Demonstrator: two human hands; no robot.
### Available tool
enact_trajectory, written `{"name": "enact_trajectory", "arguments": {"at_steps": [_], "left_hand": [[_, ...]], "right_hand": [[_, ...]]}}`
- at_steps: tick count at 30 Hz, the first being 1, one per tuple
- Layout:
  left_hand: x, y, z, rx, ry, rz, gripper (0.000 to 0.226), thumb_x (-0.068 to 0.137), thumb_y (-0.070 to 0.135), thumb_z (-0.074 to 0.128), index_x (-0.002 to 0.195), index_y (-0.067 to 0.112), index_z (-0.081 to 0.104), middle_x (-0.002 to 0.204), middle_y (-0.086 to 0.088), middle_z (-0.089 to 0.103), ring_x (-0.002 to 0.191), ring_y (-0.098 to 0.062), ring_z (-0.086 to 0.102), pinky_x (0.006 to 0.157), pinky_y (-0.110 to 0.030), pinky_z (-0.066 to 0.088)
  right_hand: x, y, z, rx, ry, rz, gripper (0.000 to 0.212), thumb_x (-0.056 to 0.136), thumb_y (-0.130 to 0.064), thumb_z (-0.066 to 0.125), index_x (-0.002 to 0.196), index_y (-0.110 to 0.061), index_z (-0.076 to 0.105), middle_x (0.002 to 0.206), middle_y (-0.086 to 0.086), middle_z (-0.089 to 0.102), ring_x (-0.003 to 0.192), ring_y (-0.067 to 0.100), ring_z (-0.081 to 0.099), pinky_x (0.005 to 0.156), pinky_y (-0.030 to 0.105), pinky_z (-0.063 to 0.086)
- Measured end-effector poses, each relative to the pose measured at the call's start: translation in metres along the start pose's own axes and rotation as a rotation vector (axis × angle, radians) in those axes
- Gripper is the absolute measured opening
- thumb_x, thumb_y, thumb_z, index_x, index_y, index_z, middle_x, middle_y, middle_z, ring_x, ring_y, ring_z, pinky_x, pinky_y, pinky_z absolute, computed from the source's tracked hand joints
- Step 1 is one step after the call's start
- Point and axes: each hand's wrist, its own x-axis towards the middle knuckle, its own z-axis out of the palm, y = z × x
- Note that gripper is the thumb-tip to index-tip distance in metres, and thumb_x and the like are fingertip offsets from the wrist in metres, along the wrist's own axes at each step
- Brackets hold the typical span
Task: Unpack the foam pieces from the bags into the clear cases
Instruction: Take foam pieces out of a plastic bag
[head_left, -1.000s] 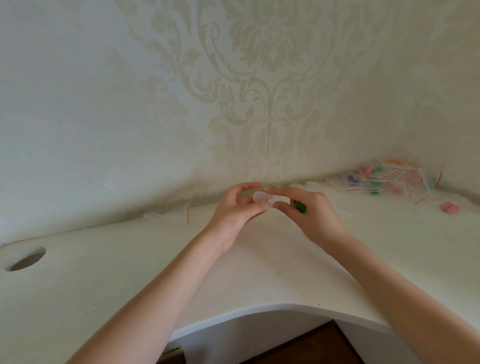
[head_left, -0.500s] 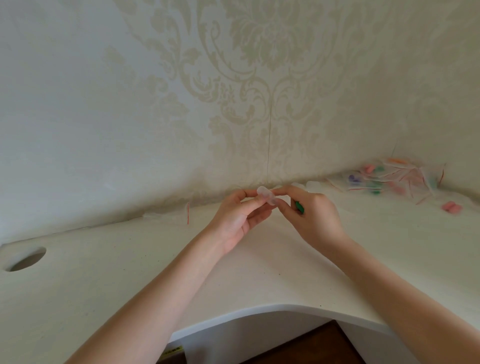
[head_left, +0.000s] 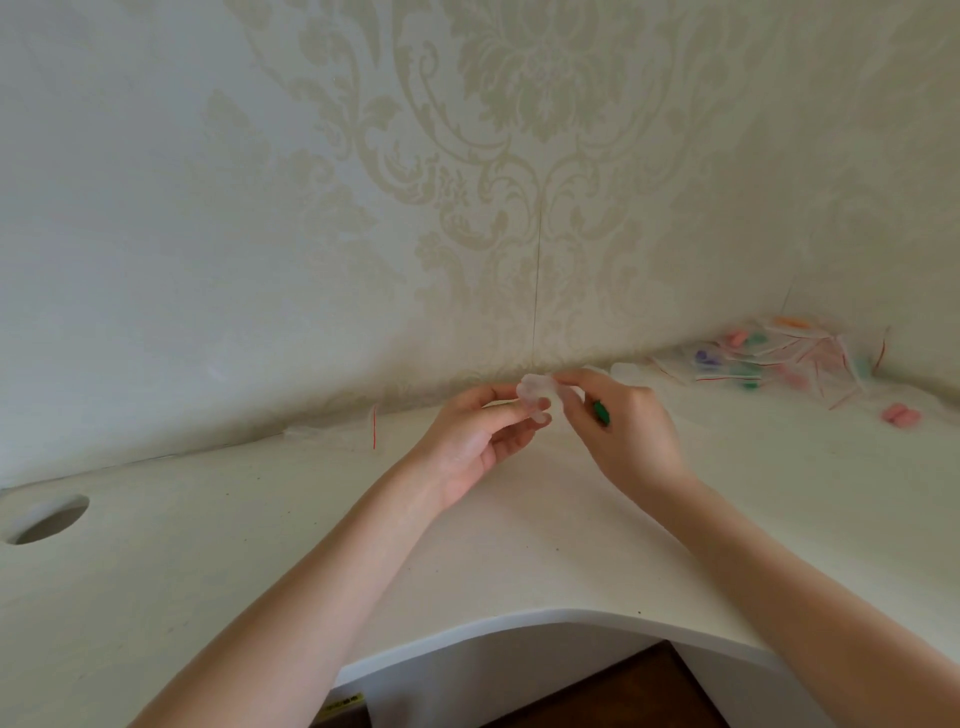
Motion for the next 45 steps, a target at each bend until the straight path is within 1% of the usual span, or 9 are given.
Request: {"name": "enact_trajectory", "arguments": {"at_steps": [6,9,12,16,21,27,33,38,45], "left_hand": [[-0.008,-0.005,0.011,0.002,-0.158,-0.12,0.023,0.088,0.0,0.058,0.11,0.004,0.062,0.093,-0.011,0.07,0.086,-0.02,0.068,0.072,-0.022,0.054],[-0.007,-0.004,0.011,-0.011,-0.13,-0.125,0.023,0.087,0.003,0.061,0.11,0.004,0.061,0.095,-0.01,0.07,0.089,-0.019,0.067,0.073,-0.022,0.055],[-0.003,0.001,0.007,-0.072,-0.053,-0.095,0.012,0.089,0.005,0.058,0.099,0.006,0.063,0.091,-0.009,0.069,0.088,-0.019,0.067,0.074,-0.021,0.054],[-0.004,0.001,0.005,-0.141,-0.035,-0.135,0.01,0.089,0.005,0.055,0.097,0.006,0.062,0.085,-0.012,0.068,0.086,-0.023,0.068,0.064,-0.021,0.054],[-0.008,0.003,0.008,-0.094,-0.128,-0.259,0.022,0.089,0.009,0.052,0.107,0.004,0.063,0.102,-0.018,0.07,0.086,-0.024,0.069,0.064,-0.022,0.053],[-0.008,0.002,0.007,-0.122,-0.147,-0.274,0.024,0.088,0.008,0.055,0.108,-0.001,0.063,0.098,-0.016,0.071,0.088,-0.025,0.07,0.069,-0.022,0.056],[-0.003,0.002,0.002,-0.221,-0.001,-0.215,0.025,0.09,0.004,0.054,0.074,-0.001,0.073,0.091,-0.02,0.071,0.082,-0.026,0.071,0.072,-0.027,0.059],[-0.002,0.0,0.002,-0.196,0.007,-0.205,0.019,0.093,0.006,0.052,0.096,-0.009,0.064,0.097,-0.02,0.069,0.087,-0.025,0.07,0.08,-0.028,0.057],[-0.005,-0.001,0.005,-0.077,-0.094,-0.206,0.025,0.091,0.003,0.053,0.11,-0.011,0.06,0.102,-0.017,0.068,0.095,-0.023,0.068,0.084,-0.027,0.056]], "right_hand": [[0.004,0.005,-0.005,0.099,0.012,0.02,0.02,0.094,-0.024,0.054,0.103,-0.024,0.071,0.067,-0.006,0.065,0.056,0.009,0.051,0.057,0.034,0.044],[0.001,0.001,-0.005,0.156,0.016,-0.019,0.021,0.096,-0.032,0.051,0.102,-0.023,0.069,0.052,-0.012,0.05,0.049,0.005,0.046,0.05,0.022,0.033],[0.002,0.0,-0.007,0.103,-0.019,-0.09,0.022,0.092,-0.038,0.055,0.105,-0.023,0.065,0.048,-0.006,0.033,0.047,0.012,0.038,0.048,0.03,0.032],[0.001,0.0,-0.004,0.009,-0.094,-0.123,0.021,0.091,-0.034,0.059,0.109,-0.022,0.06,0.044,-0.005,0.033,0.045,0.012,0.039,0.046,0.028,0.029],[0.007,0.008,-0.01,0.11,0.033,0.007,0.011,0.093,-0.028,0.057,0.098,-0.021,0.063,0.043,-0.005,0.032,0.044,0.013,0.033,0.048,0.029,0.026],[0.007,0.009,-0.006,0.167,-0.06,0.118,0.012,0.095,-0.031,0.052,0.094,-0.022,0.061,0.048,-0.005,0.035,0.044,0.011,0.03,0.048,0.027,0.026],[0.011,0.001,-0.012,0.628,-0.101,0.337,0.027,0.075,-0.011,0.031,0.089,-0.017,0.054,0.061,0.0,0.037,0.053,0.008,0.031,0.051,0.018,0.028],[0.009,-0.001,-0.008,0.712,-0.25,0.35,0.006,0.098,-0.012,0.045,0.098,-0.017,0.045,0.069,0.004,0.044,0.055,0.008,0.037,0.052,0.018,0.035],[0.006,-0.007,-0.004,0.458,-0.148,0.231,0.025,0.079,-0.02,0.074,0.076,-0.015,0.05,0.066,0.001,0.054,0.047,-0.003,0.045,0.048,0.008,0.035]]}}
